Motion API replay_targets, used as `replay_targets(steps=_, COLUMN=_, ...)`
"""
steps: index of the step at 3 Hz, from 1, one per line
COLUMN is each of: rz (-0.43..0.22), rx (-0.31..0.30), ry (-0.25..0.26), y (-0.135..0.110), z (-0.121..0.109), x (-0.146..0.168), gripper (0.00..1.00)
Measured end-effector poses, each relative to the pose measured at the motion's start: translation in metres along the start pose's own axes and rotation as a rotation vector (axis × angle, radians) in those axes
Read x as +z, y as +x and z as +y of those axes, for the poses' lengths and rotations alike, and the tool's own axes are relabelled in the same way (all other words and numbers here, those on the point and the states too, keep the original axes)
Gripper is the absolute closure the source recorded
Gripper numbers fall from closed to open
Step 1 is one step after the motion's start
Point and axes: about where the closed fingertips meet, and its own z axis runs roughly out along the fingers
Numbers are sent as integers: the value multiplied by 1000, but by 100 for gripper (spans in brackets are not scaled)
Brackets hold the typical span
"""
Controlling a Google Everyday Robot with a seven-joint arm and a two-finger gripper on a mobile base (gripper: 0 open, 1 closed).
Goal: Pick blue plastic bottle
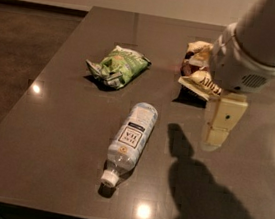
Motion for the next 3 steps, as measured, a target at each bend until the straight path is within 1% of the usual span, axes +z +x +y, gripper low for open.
replay_targets(steps=1, rz=-23, rx=-115, ry=-28, y=-25, z=5, x=20, gripper=0)
replay_targets(steps=2, rz=-45, rx=-247, ry=-82, y=-52, z=17, x=40, gripper=0)
replay_targets(steps=3, rz=-45, rx=-422, ry=-157, y=-81, z=33, x=66, gripper=0)
